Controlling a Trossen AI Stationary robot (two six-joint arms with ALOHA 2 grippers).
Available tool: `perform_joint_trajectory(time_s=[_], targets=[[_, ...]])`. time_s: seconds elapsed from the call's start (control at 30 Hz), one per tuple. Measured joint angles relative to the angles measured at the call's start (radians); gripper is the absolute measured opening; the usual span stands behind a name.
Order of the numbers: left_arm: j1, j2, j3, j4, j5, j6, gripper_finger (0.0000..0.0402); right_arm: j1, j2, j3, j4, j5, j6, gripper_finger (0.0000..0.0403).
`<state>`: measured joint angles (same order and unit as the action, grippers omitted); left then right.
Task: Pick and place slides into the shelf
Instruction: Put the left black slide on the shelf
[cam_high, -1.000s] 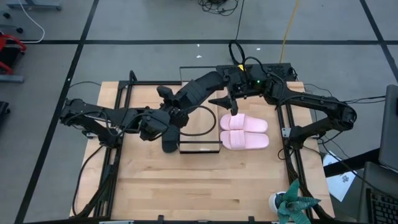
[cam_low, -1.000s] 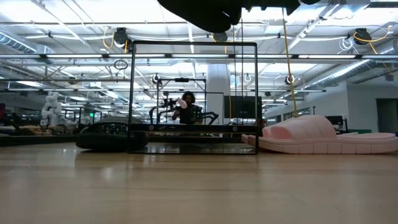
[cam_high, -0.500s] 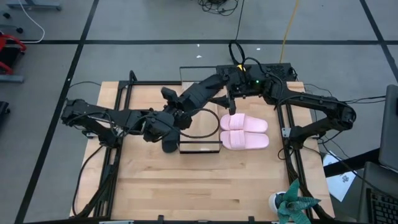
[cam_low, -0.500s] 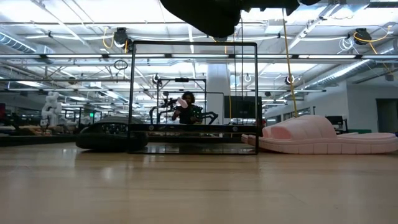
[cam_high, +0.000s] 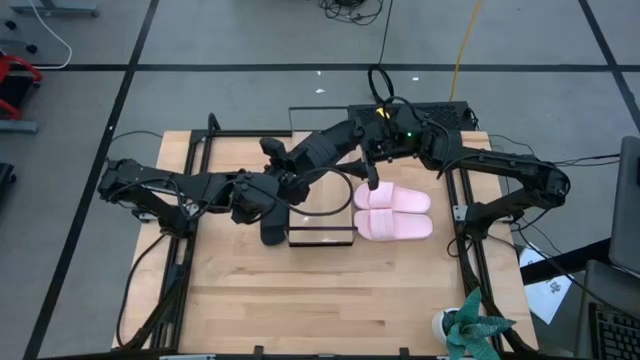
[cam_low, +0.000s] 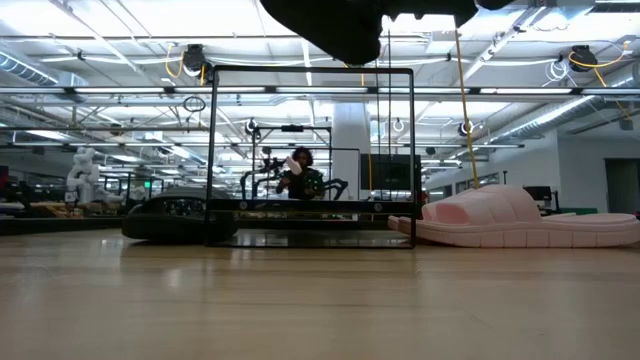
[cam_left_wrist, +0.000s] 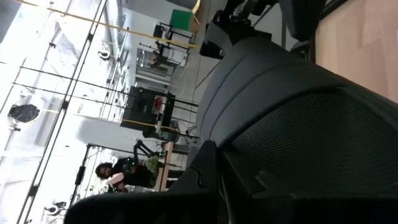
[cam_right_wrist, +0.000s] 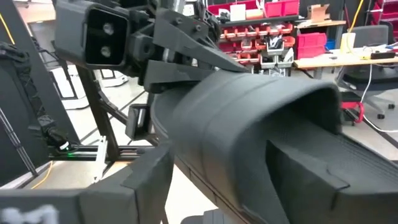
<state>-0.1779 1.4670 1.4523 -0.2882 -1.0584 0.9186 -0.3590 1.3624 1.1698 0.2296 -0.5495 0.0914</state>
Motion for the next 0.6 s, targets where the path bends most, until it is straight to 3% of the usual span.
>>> perform_joint_trajectory(time_s=[0.17, 0.4, 0.6], targets=[[-0.001, 0.000, 0.000, 0.001, 0.009, -0.005, 0.0000, 0.007, 0.000, 0.000, 0.000, -0.002, 0.000, 0.0169], [-0.001, 0.000, 0.000, 0.002, -0.013, -0.007, 0.0000, 0.007, -0.005, 0.000, 0.018, -0.032, -0.010, 0.0018], [-0.001, -0.002, 0.000, -0.003, -0.051, -0.007, 0.0020, 0.006, -0.012, 0.000, 0.016, -0.024, -0.013, 0.0008]])
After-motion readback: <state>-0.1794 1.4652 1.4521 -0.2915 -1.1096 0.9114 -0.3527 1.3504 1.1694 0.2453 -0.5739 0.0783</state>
